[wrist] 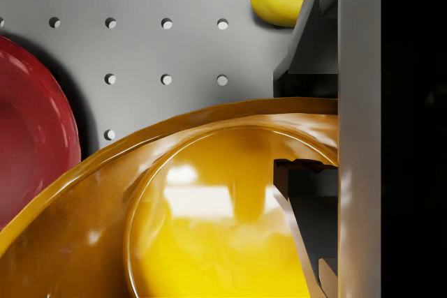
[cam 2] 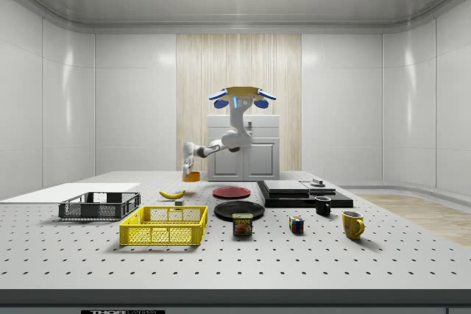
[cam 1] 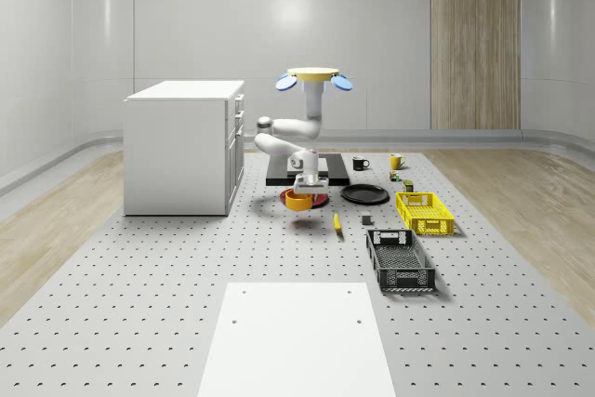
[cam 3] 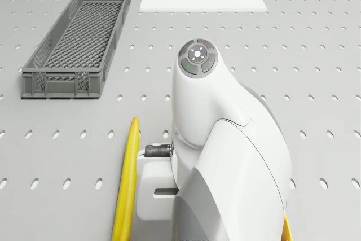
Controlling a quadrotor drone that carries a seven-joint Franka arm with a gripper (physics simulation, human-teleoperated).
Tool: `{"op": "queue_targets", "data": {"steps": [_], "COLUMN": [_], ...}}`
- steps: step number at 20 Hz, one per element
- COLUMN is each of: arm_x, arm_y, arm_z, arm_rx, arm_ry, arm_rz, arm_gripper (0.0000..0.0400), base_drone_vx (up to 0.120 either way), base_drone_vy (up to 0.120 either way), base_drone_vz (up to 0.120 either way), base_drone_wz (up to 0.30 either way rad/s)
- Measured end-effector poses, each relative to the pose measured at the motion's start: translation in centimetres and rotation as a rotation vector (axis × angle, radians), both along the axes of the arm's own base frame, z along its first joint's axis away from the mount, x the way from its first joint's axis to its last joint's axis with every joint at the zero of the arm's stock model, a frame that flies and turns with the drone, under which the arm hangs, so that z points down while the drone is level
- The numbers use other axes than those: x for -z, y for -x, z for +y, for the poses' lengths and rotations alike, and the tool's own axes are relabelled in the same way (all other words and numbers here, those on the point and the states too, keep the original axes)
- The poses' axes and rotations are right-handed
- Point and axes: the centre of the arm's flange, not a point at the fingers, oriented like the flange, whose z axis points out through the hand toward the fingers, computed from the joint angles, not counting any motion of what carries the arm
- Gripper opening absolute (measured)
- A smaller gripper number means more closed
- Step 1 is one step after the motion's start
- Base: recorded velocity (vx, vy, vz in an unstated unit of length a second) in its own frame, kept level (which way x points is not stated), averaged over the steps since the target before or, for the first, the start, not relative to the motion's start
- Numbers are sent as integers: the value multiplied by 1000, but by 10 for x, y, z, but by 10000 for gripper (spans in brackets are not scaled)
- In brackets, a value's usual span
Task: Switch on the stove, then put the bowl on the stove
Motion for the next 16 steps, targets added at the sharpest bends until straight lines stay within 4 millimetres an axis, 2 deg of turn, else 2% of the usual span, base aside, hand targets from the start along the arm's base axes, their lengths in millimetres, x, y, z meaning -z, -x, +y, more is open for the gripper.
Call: {"op": "queue_targets", "data": {"steps": [11, 16], "arm_x": [3, 3], "arm_y": [0, 0], "arm_z": [0, 0], "arm_rx": [3, 3], "arm_ry": [0, 0], "arm_rz": [0, 0], "arm_gripper": [105, 105], "base_drone_vx": [-120, -120], "base_drone_vy": [120, 0], "base_drone_vz": [120, 0], "base_drone_wz": [0, 0]}}
